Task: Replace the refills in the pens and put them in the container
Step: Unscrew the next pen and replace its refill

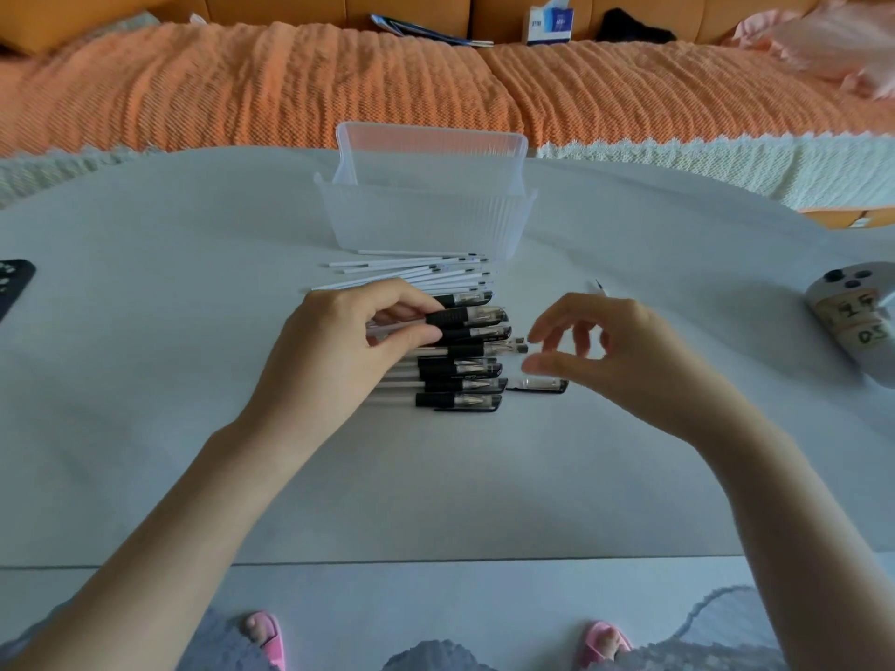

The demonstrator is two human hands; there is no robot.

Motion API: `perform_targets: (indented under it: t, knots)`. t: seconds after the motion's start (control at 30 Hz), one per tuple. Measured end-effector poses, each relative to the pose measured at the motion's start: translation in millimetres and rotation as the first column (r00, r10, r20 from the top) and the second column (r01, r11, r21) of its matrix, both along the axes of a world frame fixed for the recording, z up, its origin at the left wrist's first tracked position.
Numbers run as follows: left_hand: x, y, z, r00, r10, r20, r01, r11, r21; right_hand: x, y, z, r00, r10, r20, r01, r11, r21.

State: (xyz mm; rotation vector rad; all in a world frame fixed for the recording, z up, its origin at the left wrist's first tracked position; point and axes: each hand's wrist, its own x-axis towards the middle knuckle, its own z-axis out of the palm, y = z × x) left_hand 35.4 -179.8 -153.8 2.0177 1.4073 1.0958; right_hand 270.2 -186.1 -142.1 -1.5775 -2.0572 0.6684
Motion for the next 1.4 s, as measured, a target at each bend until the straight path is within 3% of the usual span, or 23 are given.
perform_targets:
  t: [0.1,0.27,0.33,0.43,0.5,0.93,1.1,1.27,1.4]
  knots:
    - [-0.6,-0.2,2.0,1.0,-0.017,-0.012,0.017,1.0,-0.009,10.9,-1.0,-3.4,0.982,0.04,0.183,-0.039,0.999,-0.013]
    - [3.8,-1.2,-0.1,0.999,-0.042,-0.03,0.041,0.999,-0.028,9.7,-0.7,-10.6,0.953,0.095,0.288,-0.091,0.995,-0.027]
    - [3.9,-1.0,-1.0,0.998,-0.047,-0.035,0.046,0.999,-0.026,10.0,-1.5,-6.3,0.974,0.073,0.214,-0.072,0.997,-0.013]
    - [3.4,-0.9,-1.2,0.998,-0.048,-0.042,0.047,0.999,-0.024,12.2,-1.4,4.2,0.996,-0.002,-0.089,0.003,1.0,0.012]
    - [3.5,-0.8,-1.1,0.998,-0.047,-0.04,0.046,0.999,-0.024,10.9,-1.3,8.9,0.979,-0.003,-0.203,0.006,1.0,0.014]
    - [9.7,-4.1,-1.5,0.996,-0.082,-0.037,0.081,0.996,-0.04,-10.2,-3.5,6.5,0.96,0.048,-0.276,-0.034,0.998,0.053]
    - [11.9,-6.4,-1.1,0.995,-0.068,0.067,0.073,0.994,-0.08,-18.3,-1.8,0.5,0.909,0.007,-0.416,0.02,0.998,0.06]
    - [14.3,-6.9,-2.0,0.997,-0.069,0.035,0.072,0.994,-0.086,-21.8,0.6,-6.9,0.9,-0.012,-0.436,0.041,0.998,0.057]
    - [13.4,-4.9,1.2,0.998,-0.045,0.035,0.046,0.998,-0.04,-26.2,3.0,-9.3,0.843,-0.021,-0.537,0.061,0.996,0.058]
